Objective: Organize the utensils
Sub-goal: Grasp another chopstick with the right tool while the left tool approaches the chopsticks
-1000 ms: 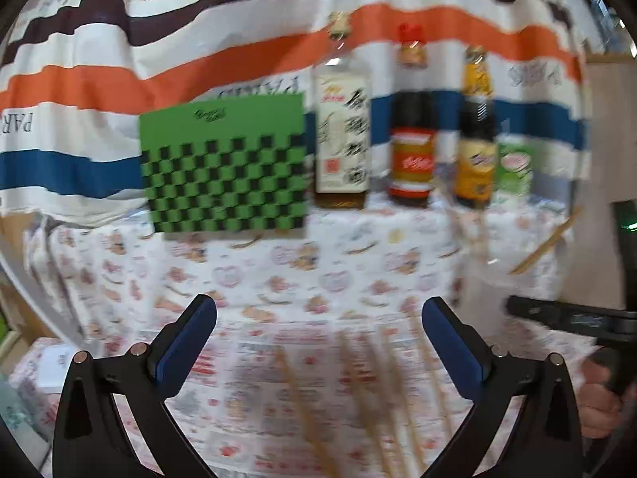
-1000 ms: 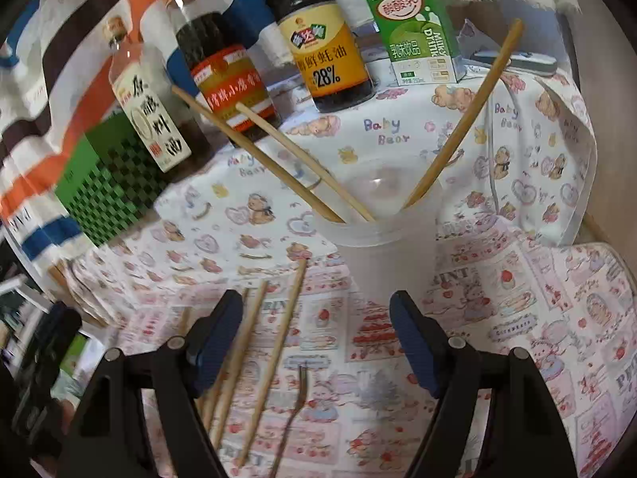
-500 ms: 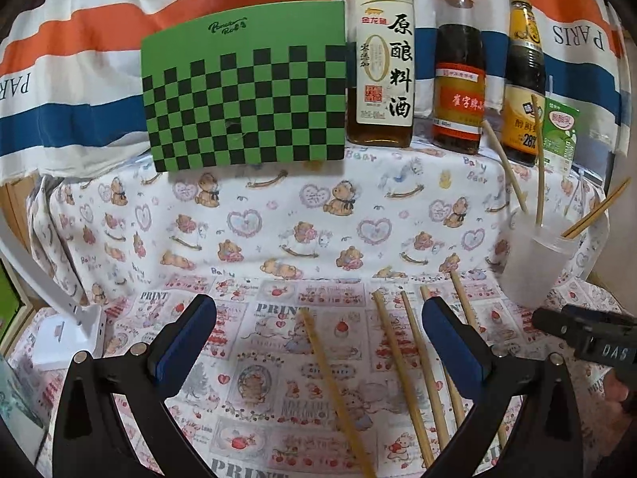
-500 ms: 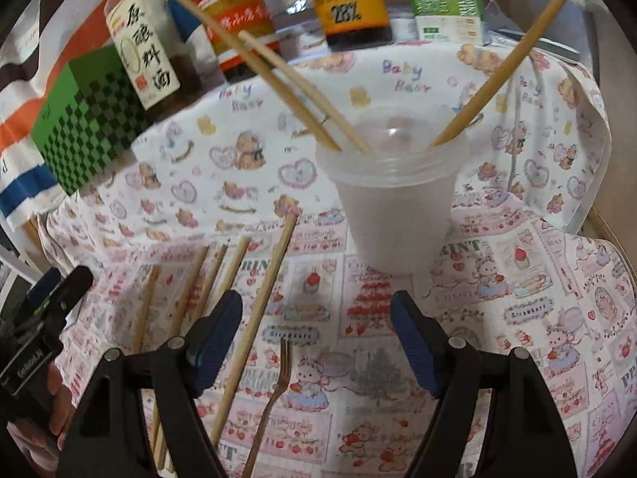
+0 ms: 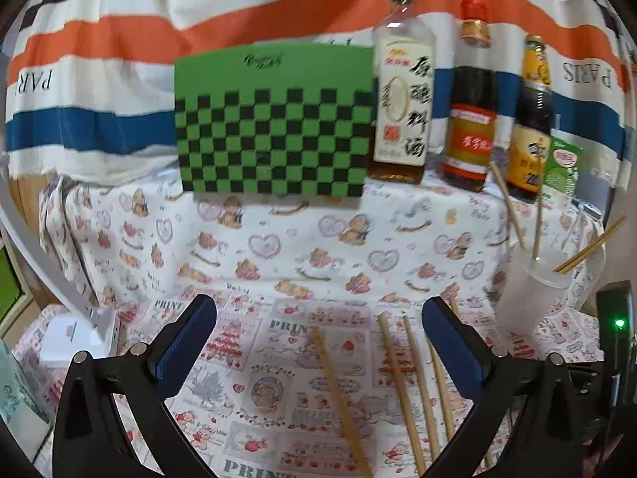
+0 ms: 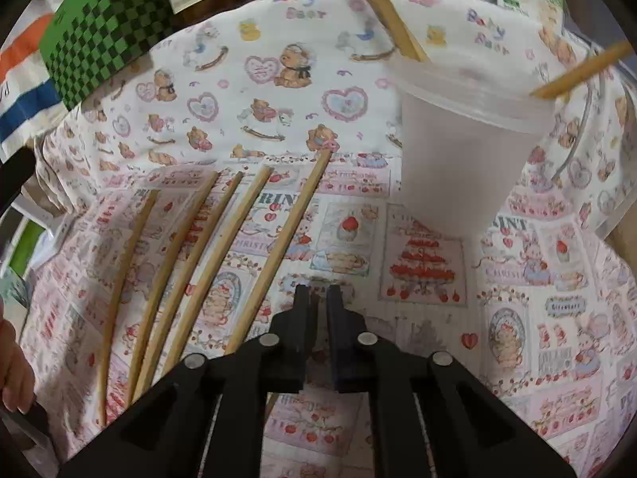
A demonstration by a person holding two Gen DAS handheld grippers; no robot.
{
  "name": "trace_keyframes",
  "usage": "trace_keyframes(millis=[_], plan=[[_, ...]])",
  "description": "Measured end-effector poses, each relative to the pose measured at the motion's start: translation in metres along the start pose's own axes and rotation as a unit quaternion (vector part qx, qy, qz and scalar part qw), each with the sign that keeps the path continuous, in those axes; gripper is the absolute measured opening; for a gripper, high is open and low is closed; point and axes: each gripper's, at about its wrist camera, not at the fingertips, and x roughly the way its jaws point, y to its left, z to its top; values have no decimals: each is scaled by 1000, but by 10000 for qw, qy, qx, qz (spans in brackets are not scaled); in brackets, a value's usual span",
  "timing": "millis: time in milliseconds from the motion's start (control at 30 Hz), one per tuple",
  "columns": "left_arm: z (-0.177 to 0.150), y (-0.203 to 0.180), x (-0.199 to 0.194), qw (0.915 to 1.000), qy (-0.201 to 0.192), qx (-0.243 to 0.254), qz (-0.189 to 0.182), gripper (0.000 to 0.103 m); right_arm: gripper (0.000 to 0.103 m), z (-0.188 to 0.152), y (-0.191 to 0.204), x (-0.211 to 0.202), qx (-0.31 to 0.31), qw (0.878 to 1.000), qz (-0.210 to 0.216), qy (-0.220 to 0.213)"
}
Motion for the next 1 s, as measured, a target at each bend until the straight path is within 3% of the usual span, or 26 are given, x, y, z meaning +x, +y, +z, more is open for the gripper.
trace_keyframes(millis=[167, 233, 300, 400, 500, 567, 667, 900, 1000], plan=[[-1, 7, 15, 9994, 342, -59, 43, 103, 2, 5, -12, -22, 307, 9982, 284, -422], [-2, 5, 26, 9974, 713, 88, 61, 102, 2, 7, -14, -38, 363, 9959, 406, -719], [-2, -2, 34, 9938, 1062, 268, -182, 100, 2, 8, -15, -61, 334, 9911, 487, -1195], [-1, -13, 43, 9895, 1344, 518, -140, 90, 2, 7, -12, -90, 200, 9807, 310, -1918], [-3, -18, 64, 9844, 1683, 507, -64, 71, 2, 5, -12, -106, 243, 9718, 205, -2336], [-9, -15, 79, 9793, 1993, 340, -120, 53, 2, 6, -13, -111, 291, 9685, 141, -2468], [-22, -8, 100, 9700, 2414, 116, -269, 36, 2, 7, -15, -114, 287, 9667, 72, -2540], [-32, 9, 114, 9684, 2428, -370, -443, 30, 2, 4, -11, -113, 217, 9668, 14, -2545], [-34, 4, 113, 9704, 2392, -86, -308, 10, 2, 3, -12, -113, 231, 9663, 14, -2562]])
